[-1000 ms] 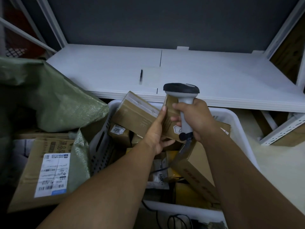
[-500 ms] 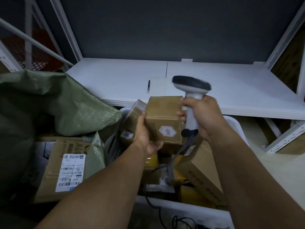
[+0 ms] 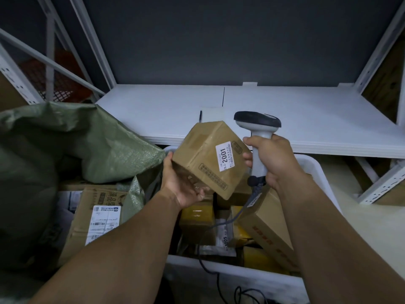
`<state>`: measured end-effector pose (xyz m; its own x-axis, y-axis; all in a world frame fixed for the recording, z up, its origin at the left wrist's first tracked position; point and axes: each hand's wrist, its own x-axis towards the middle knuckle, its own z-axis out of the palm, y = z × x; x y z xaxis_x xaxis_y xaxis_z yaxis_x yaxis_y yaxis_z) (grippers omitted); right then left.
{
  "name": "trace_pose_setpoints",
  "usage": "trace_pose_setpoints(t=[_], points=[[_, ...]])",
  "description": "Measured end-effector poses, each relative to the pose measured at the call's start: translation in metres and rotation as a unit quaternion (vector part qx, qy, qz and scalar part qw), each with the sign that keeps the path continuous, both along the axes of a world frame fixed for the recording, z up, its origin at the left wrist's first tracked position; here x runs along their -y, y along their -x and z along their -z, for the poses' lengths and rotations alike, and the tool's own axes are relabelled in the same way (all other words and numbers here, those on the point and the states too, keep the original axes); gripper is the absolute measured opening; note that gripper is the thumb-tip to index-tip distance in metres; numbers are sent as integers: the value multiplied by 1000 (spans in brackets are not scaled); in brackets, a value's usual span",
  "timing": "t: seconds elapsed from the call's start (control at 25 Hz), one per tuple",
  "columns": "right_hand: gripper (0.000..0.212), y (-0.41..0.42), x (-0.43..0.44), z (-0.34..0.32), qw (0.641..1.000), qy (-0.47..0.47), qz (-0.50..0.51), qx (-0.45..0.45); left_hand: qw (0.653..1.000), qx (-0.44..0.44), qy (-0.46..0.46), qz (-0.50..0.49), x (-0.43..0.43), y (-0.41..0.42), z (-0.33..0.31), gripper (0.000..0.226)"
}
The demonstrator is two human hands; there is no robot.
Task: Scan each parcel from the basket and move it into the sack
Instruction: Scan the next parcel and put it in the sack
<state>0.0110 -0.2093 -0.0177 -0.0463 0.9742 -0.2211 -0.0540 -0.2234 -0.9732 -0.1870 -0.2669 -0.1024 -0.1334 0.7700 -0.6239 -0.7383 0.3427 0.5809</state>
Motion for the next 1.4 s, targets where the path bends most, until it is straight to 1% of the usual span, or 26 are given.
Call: trace_pose_setpoints(t=[0.08,0.2,0.28,0.36,0.52,0.56,0.64,0.68,0.72,0.8,0.92,1.0,1.08,1.16,1.2,1.24,1.36,1.4], points=[[9,2,1,2,1000,-1,4,8,1000,0,-20,-12,0,1,3,94],[11,5,1,5,1000,5,15,8,996,23,-85,-32,3,5,2,78],[11,6,1,8,1000,9,10,20,992,35,-104,-56,4,4,-1,63],[10,7,2,12,999,13,-3,36,991,31,-96,-87,3,2,0,50],[15,9,0,17,999,15,19,27,990,28,-80,-116,-1,0,0,41],[16,9,0,17,999,12,23,22,991,11,-67,-119,-3,-2,1,38],[17,10,1,18,999,7,25,25,992,-51,-36,-109,-6,-5,0,34],[19,10,2,18,999,6,28,29,992,-71,-27,-96,-7,-7,-1,36],[21,10,2,20,999,5,32,37,994,-75,-25,-74,-7,-8,-3,44],[23,9,2,20,998,-1,37,60,997,-71,-35,-24,-5,-11,-10,67],[26,9,3,16,996,-20,30,82,995,-82,-55,26,-3,-10,-11,87],[27,7,5,12,995,-31,25,93,993,-87,-62,53,-1,-7,-7,92],[27,4,6,10,994,-37,20,98,987,-102,-67,108,1,-3,0,93],[26,1,5,8,994,-36,18,103,974,-130,-72,168,4,-3,4,88],[26,1,4,8,994,-36,16,102,970,-139,-77,186,5,-3,5,84],[26,0,4,7,994,-37,14,99,966,-146,-80,199,5,-3,7,86],[27,0,3,5,995,-41,-3,92,953,-153,-83,247,5,-3,8,107],[27,1,4,4,995,-41,-12,95,951,-152,-82,258,5,-4,8,109]])
